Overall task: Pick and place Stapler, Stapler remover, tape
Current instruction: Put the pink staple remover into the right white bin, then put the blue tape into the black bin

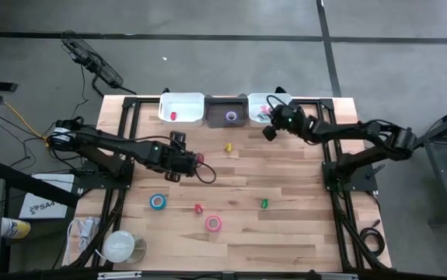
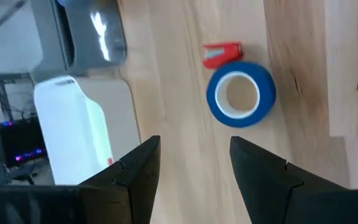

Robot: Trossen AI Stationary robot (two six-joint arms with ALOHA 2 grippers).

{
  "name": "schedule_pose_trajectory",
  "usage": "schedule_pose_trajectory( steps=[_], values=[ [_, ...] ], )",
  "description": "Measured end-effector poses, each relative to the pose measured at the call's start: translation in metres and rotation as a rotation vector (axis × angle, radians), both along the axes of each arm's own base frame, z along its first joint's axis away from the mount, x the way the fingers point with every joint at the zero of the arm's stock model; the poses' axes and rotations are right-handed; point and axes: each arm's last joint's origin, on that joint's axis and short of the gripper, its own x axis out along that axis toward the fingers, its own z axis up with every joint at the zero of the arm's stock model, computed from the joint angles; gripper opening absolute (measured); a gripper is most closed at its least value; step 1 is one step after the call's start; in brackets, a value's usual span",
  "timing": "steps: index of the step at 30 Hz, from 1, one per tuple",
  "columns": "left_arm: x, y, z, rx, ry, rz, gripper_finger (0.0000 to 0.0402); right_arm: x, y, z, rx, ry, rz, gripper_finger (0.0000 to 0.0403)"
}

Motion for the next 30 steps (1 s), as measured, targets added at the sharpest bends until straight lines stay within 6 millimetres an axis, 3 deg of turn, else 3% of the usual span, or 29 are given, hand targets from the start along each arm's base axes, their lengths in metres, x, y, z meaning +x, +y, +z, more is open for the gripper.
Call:
schedule_pose_trajectory(
  steps=[9, 14, 30],
  values=[
    [-0.007, 0.001, -0.02, -0.021, 0.019, 0.035, 0.0188, -0.017, -0.017, -0.006, 0.087, 0.036, 0.046, 0.0027],
    [-0.007, 0.0, -0.028, -0.042, -0.004, 0.042, 0.0188, -0.017, -0.018, -0.006, 0.089, 0.03, 0.048, 0.0056],
    [-0.006, 0.001, -0.029, -0.014, -0.001, 0.006, 0.0188, -0.016, -0.017, -0.006, 0.136, -0.021, 0.036, 0.0134]
  ],
)
